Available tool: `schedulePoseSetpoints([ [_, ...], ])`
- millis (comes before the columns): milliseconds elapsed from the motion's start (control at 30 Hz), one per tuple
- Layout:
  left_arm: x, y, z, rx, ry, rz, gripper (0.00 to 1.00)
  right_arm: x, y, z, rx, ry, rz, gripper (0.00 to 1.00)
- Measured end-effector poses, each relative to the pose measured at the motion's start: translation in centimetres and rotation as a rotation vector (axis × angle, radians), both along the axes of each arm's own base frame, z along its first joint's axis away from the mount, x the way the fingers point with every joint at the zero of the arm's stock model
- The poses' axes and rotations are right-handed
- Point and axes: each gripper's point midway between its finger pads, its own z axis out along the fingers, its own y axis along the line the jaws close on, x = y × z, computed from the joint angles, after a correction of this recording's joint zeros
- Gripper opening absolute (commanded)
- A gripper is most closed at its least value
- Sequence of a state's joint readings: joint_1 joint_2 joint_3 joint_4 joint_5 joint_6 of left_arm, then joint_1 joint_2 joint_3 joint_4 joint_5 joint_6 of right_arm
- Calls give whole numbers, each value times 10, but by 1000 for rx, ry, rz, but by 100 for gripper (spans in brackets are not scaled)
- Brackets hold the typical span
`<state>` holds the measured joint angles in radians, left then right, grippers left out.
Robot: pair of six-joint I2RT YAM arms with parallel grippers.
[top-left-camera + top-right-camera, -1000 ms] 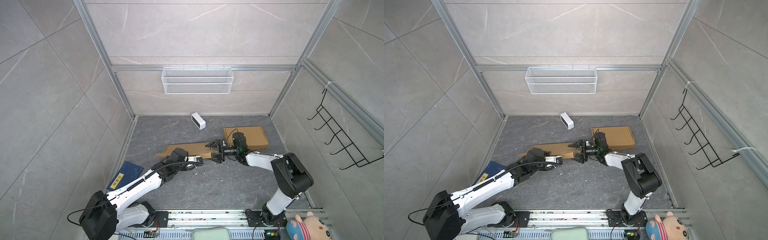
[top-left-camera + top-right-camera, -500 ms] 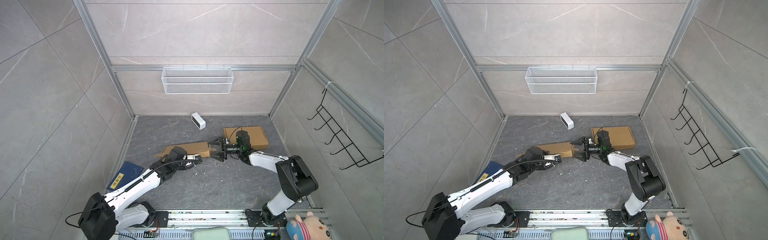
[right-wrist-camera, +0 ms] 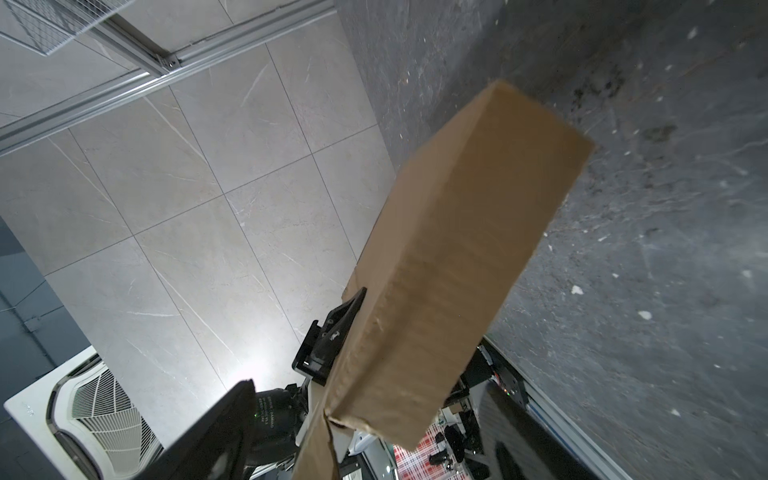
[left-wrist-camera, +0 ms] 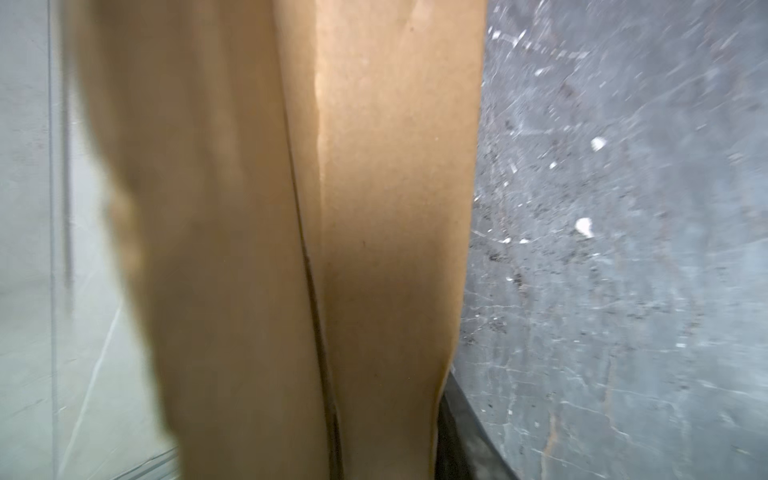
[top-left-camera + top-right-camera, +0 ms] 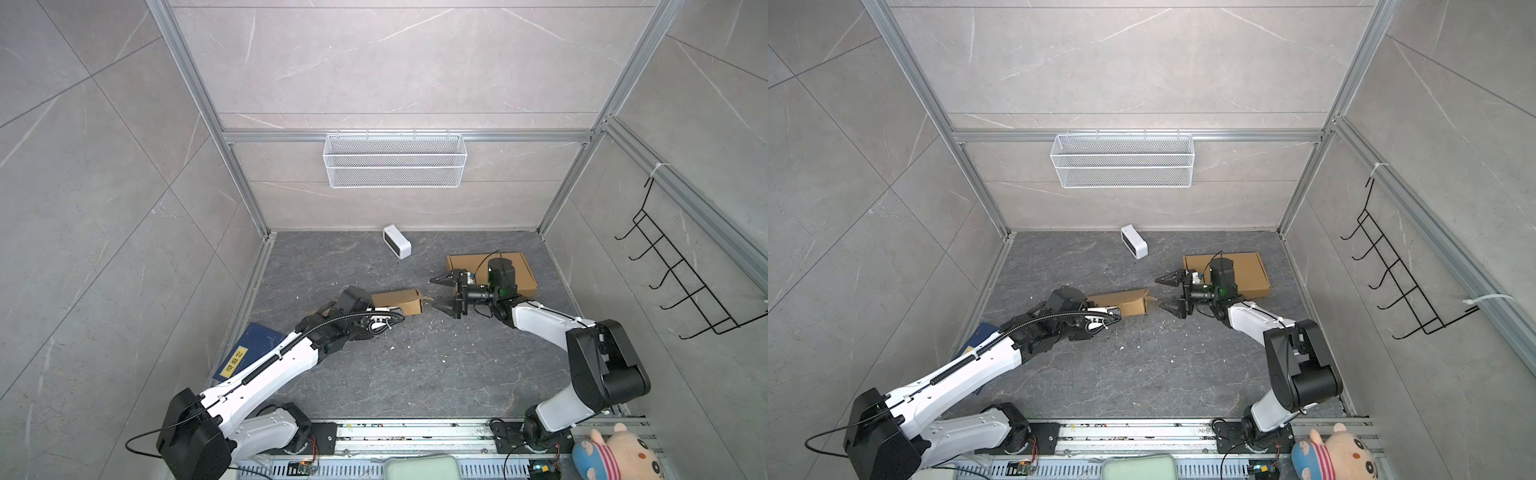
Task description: Fold the paper box
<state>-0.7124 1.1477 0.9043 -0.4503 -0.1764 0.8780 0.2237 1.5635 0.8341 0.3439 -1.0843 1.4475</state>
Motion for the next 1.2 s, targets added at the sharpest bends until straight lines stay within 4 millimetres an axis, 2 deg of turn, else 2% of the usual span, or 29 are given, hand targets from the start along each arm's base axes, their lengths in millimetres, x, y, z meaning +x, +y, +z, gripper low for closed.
schedulePoseSetpoints([
  [167,-4,-6,23,-73,140,28,16,7,-35,17,-95,-141,-43,82],
  [233,-6,-8,25,-87,211,36,16,6,-45,21,-143,-203,-56,81],
  [367,-11,-13,10,-72,370,55,17,-9,-52,25,-218,-321,-52,78],
  [467,-15,-15,-6,-46,475,61,17,-24,-55,16,-256,-367,-51,77],
  [567,-12,-20,-8,-32,518,63,17,-39,-50,4,-298,-403,-23,77],
  [667,-8,-24,-11,-17,553,63,18,-50,-36,-1,-331,-454,29,76],
  [867,-1,-29,-16,8,591,64,20,-61,-15,-6,-370,-517,96,74],
  [967,1,-31,-19,19,605,64,22,-58,-8,-11,-383,-521,105,73],
  [1200,3,-33,-20,28,625,61,30,-33,-1,-26,-410,-506,86,67],
])
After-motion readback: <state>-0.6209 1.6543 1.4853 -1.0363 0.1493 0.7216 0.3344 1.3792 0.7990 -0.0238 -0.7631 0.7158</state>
